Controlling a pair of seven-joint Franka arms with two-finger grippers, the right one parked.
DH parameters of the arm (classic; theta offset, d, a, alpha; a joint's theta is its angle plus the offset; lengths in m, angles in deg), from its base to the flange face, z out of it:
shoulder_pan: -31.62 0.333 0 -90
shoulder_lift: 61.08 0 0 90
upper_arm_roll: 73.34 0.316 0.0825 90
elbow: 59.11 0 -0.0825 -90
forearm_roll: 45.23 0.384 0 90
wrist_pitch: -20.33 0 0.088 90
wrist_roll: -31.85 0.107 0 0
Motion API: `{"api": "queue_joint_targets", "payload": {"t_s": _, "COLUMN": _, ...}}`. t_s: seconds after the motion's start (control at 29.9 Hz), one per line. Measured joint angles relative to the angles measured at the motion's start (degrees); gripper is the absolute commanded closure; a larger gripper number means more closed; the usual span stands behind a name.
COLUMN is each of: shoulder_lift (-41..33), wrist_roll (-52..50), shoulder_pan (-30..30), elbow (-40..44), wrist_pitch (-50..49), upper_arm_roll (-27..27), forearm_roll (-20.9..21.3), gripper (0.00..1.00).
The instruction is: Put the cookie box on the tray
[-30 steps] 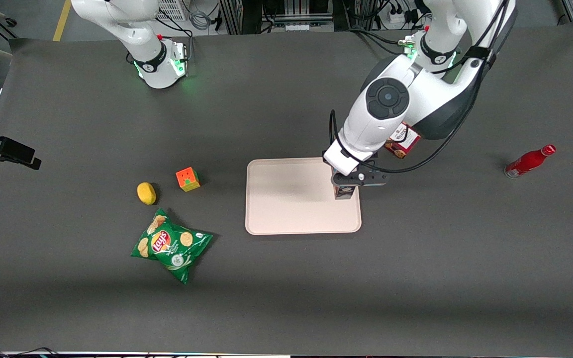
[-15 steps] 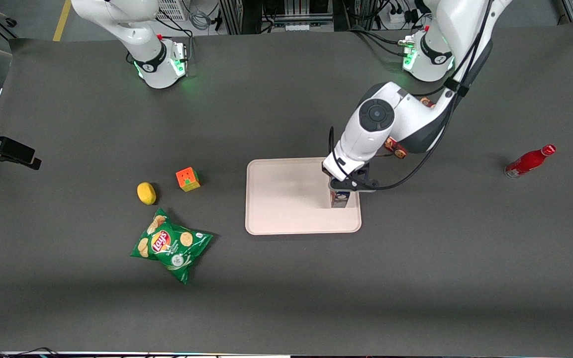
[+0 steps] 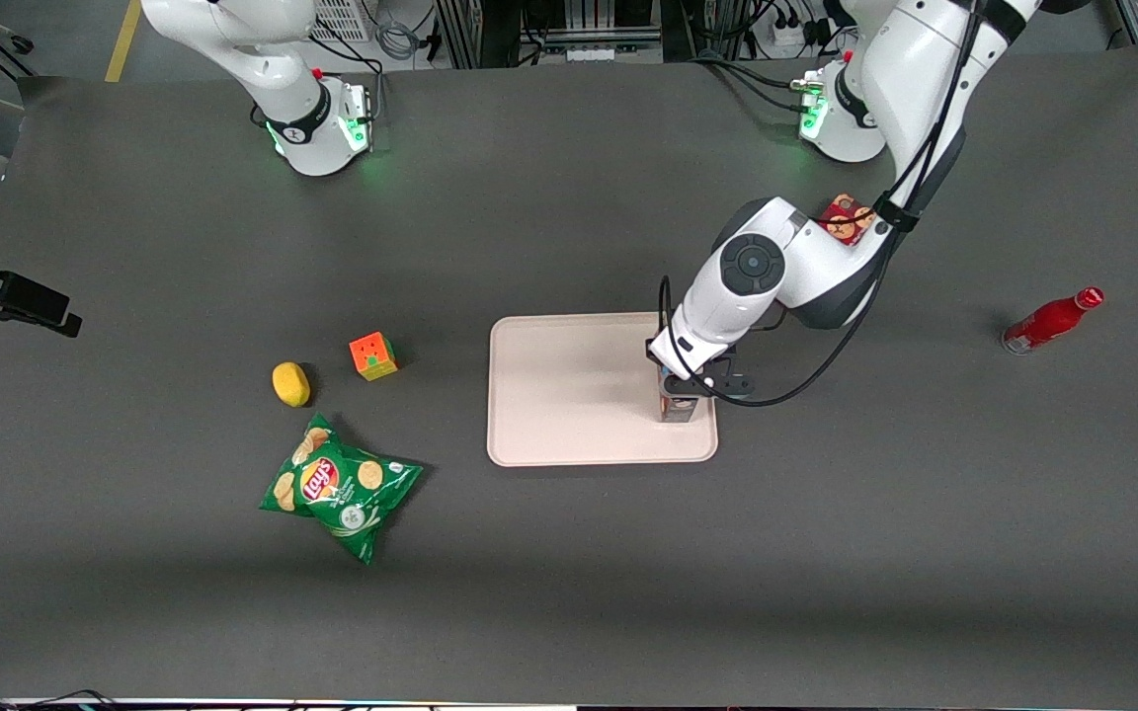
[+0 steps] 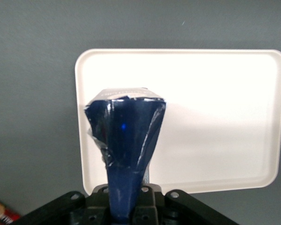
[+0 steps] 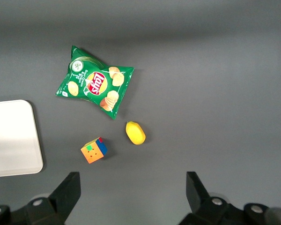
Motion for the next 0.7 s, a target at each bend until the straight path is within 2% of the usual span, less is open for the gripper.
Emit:
{"api": "queue_joint_targets", "payload": {"t_s": 0.3, "shoulder_lift": 0.06, "wrist_roll": 0.0, "shoulder_pan": 0.02, "elbow": 0.0, "wrist_pitch": 0.04, "upper_arm_roll": 0.65, "forearm_roll": 3.02, "gripper": 0.0}}
{"api": "queue_joint_targets", "payload": {"t_s": 0.7, "shoulder_lift": 0.18, "wrist_roll": 0.0, "shoulder_pan": 0.02, "elbow": 0.0, "wrist_pitch": 0.12, "upper_arm_roll": 0.66, "forearm_roll": 3.54, "gripper": 0.0}}
